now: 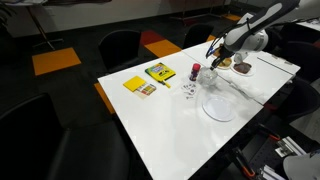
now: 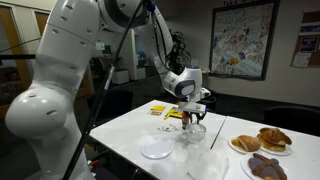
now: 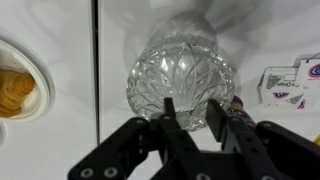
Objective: Remove the lid from the glass container and put one sachet in the container.
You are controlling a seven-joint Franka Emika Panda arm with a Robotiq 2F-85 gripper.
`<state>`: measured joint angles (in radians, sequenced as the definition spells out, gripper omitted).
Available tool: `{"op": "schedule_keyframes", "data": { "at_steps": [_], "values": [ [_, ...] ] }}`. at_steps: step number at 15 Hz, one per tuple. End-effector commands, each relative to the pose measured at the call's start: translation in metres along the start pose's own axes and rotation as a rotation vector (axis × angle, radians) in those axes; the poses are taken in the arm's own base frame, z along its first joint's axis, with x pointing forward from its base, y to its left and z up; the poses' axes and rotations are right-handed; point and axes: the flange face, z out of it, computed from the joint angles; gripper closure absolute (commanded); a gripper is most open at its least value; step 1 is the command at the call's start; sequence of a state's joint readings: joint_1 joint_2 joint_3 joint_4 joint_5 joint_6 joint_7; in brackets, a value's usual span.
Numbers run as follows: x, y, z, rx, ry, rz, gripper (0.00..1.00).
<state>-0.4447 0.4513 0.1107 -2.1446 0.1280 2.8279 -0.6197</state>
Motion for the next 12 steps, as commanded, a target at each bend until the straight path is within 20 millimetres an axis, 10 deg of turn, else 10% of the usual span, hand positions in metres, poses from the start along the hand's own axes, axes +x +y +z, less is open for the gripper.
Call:
{"op": "schedule_keyframes", "data": {
  "at_steps": [1,6,7,12],
  "values": [
    [-0.0021,0.0034,0.0020,0.005,-0.001,0.008,0.91],
    [0.0008,0.0035,0.0007,0.003,0.000,0.007,1.00],
    [0.0007,0.0033,-0.0007,0.003,-0.003,0.008,0.74],
    [-0.0010,0.0035,-0.0033,0.010,-0.014,0.018,0.46]
  ]
}}
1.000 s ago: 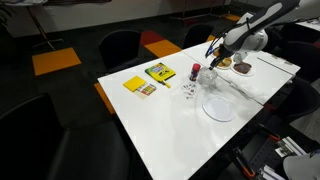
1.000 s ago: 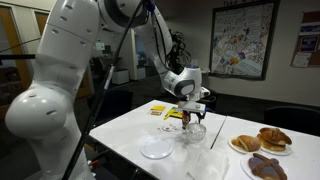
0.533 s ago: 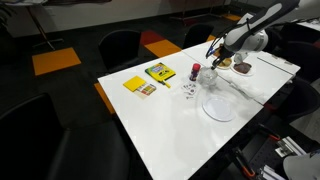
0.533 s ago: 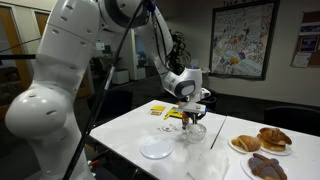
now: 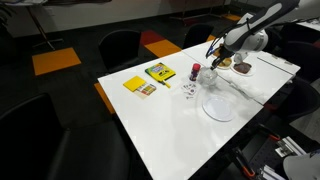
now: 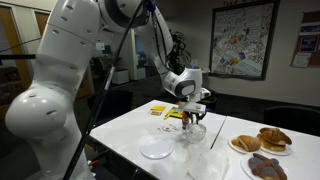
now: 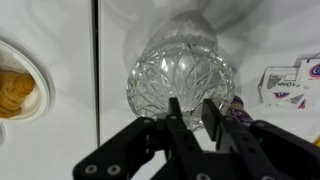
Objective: Remove the lid from the glass container and put one sachet in the container.
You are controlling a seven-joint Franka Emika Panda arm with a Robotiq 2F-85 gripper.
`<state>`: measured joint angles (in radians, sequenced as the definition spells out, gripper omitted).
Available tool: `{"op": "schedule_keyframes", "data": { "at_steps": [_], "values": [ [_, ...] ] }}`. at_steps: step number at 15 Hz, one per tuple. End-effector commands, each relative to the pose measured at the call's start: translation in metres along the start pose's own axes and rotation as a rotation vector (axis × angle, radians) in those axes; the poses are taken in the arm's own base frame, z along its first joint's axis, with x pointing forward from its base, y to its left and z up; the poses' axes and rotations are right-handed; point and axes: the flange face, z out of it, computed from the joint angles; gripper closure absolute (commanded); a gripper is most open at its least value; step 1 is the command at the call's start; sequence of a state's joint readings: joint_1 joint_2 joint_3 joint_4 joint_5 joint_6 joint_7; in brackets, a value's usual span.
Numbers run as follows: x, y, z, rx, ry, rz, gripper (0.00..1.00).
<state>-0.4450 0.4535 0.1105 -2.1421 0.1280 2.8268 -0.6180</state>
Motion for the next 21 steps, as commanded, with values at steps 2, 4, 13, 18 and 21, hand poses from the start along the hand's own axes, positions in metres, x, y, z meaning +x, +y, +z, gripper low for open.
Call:
{"op": "schedule_keyframes", "data": {
  "at_steps": [2,4,13,18,21],
  "values": [
    [-0.002,0.005,-0.003,0.007,-0.005,0.011,0.31],
    [-0.002,0.006,-0.001,0.002,0.003,0.003,0.17],
    [-0.002,0.011,0.005,-0.005,0.015,-0.001,0.00],
    [0.000,0.015,0.009,-0.011,0.024,0.001,0.00],
    [0.004,0.020,0.011,-0.013,0.030,0.004,0.00]
  ]
}}
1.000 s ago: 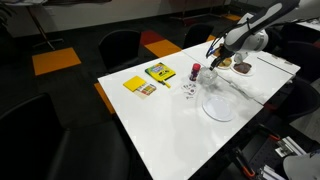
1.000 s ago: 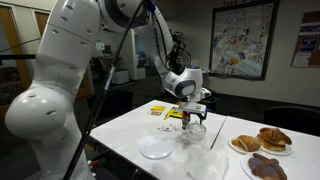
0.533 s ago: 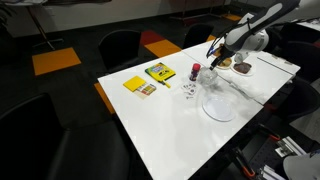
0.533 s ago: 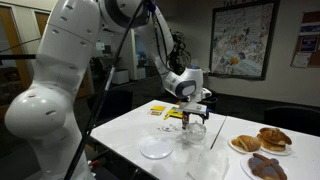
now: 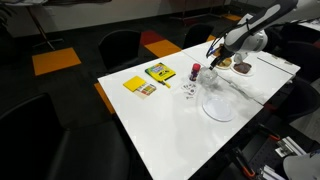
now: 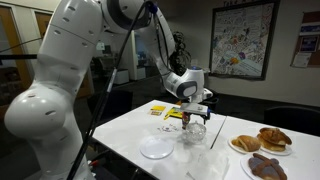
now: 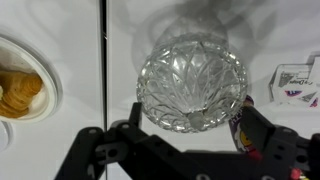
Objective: Remove the lid from the glass container and put one sachet in the container.
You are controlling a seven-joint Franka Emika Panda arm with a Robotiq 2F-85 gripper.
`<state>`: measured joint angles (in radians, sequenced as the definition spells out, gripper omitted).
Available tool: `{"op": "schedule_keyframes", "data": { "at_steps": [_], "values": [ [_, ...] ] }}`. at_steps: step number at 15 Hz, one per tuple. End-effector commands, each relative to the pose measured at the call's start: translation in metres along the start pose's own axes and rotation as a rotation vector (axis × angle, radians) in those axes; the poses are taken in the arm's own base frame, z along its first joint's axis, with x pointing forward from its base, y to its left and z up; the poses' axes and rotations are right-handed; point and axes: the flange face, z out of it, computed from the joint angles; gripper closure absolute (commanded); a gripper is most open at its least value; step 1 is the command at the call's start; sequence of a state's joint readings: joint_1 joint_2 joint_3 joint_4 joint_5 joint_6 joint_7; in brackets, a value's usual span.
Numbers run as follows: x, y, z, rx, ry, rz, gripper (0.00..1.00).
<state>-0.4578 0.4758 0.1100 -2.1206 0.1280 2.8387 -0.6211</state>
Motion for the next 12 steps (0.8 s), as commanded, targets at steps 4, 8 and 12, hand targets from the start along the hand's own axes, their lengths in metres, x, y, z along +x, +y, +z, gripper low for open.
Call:
{"op": "schedule_keyframes", "data": {
  "at_steps": [4,8,12],
  "values": [
    [0.009,0.013,0.012,-0.004,0.029,-0.008,0.25],
    [0.015,0.014,0.014,-0.003,0.033,-0.010,0.49],
    [0.018,0.013,0.015,-0.003,0.036,-0.012,0.77]
  ]
}}
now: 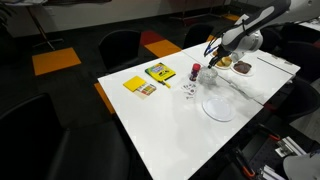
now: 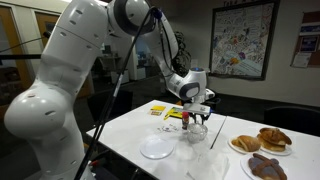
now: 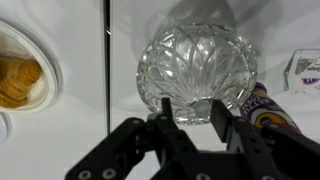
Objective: Remove the lid from the glass container and put one sachet in the container.
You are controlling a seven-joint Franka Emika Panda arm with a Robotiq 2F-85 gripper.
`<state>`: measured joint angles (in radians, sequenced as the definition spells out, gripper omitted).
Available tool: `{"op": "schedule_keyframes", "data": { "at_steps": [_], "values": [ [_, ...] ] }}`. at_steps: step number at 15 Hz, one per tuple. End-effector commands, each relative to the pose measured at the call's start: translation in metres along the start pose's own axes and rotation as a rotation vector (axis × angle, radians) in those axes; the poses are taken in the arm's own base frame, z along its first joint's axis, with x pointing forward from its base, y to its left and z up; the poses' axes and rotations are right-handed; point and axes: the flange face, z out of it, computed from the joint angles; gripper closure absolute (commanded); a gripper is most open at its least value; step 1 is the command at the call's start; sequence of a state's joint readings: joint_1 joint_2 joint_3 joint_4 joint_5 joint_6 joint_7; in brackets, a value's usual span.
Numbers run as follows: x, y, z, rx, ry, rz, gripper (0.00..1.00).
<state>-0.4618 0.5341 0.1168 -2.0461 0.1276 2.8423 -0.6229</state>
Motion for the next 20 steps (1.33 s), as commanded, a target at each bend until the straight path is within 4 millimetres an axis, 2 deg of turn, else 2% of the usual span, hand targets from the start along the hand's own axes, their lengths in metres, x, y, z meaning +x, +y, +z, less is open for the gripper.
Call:
{"op": "schedule_keyframes", "data": {
  "at_steps": [1,3,5,6,14,20],
  "values": [
    [0.002,0.004,0.003,0.000,0.014,-0.014,0.84],
    [0.003,0.003,0.002,-0.003,0.014,-0.014,0.98],
    [0.005,0.004,-0.002,-0.008,0.020,-0.013,0.99],
    [0.005,0.004,-0.002,-0.007,0.020,-0.012,0.96],
    [0.011,0.003,-0.010,-0.006,0.024,-0.001,0.96],
    [0.030,0.004,-0.023,0.004,0.055,0.004,0.96]
  ]
}}
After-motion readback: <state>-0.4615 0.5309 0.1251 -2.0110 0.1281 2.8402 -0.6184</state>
